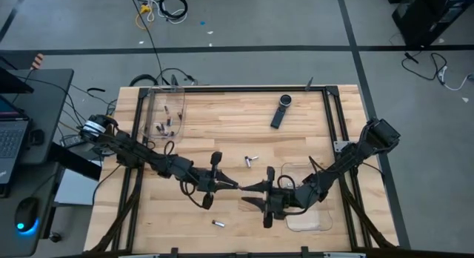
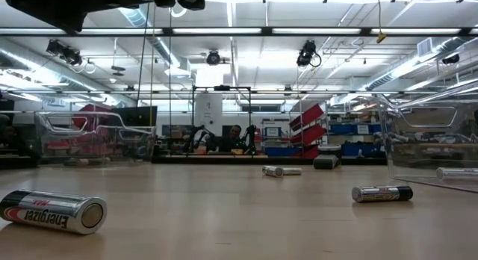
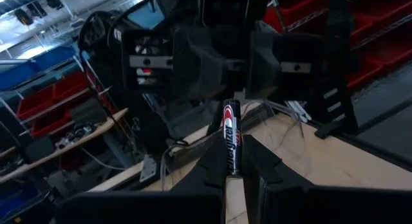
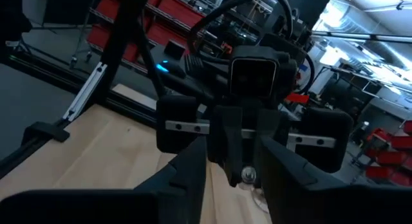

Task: Sort batteries
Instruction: Put the silver battery into the bottom transparent bin

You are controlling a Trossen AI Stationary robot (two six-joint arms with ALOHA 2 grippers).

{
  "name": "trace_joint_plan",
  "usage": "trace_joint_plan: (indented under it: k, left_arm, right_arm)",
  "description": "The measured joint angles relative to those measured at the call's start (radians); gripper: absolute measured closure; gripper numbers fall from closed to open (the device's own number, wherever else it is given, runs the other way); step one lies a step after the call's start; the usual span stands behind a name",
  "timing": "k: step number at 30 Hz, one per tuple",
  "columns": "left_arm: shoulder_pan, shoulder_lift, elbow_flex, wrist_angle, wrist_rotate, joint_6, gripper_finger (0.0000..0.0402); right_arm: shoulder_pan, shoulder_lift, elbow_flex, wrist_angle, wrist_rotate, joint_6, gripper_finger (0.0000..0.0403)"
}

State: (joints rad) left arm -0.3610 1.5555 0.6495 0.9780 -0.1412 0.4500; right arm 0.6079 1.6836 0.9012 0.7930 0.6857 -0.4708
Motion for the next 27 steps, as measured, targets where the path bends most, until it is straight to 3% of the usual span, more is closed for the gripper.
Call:
trace_joint_plan:
  k: [12,19,27]
  left_arm:
    - [0.003,0.0,0.0,0.029,0.028,0.011,0.0387]
    - [0.007,0.0,0.0,0.032,0.03,0.011,0.0387]
    - [0.007,0.0,0.0,0.032,0.03,0.011,0.0387]
  right_arm:
    - [-0.043,0.0,0.0,-0.013,-0.024,0.029,0.0245]
    - [-0.094,0.0,0.0,-0.012,-0.128,0.05,0.0253]
    - [-0.101,0.0,0.0,-0.024,-0.141,0.053,0.0295]
